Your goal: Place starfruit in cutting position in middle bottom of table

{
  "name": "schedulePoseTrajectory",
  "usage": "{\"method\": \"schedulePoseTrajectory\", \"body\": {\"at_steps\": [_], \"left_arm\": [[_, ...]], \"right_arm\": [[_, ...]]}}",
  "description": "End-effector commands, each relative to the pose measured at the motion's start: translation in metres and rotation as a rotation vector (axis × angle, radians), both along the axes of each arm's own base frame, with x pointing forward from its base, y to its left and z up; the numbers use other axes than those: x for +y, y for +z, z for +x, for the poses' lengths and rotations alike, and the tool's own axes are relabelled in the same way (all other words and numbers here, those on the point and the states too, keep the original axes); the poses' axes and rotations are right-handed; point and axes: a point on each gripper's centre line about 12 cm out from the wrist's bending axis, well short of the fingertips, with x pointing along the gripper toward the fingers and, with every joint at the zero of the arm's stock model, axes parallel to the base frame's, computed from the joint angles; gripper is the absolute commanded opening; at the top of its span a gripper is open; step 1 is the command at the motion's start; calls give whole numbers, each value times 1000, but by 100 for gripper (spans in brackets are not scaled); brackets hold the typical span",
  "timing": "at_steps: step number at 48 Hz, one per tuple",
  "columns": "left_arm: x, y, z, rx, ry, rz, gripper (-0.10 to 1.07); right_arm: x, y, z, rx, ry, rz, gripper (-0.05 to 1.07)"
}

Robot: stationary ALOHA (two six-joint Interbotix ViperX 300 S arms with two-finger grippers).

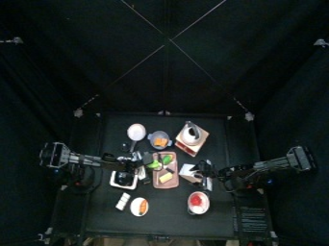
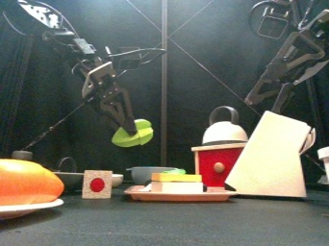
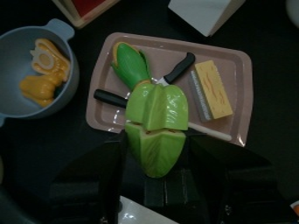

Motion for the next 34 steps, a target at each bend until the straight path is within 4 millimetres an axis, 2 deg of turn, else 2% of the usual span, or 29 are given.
{"method": "schedulePoseTrajectory", "body": {"at_steps": [1, 13, 25, 34], "left_arm": [[-3, 10, 8, -42, 14, -44, 75], [-10, 10, 9, -51, 128, -216, 74], [-34, 8, 14, -58, 216, -431, 74], [-47, 8, 25, -151, 257, -607, 74]], "right_arm": [[1, 6, 2, -18, 1, 8, 103], [1, 6, 2, -19, 3, 4, 103], [1, 10, 3, -31, 8, -1, 103], [0, 12, 2, -38, 8, -15, 103]]}}
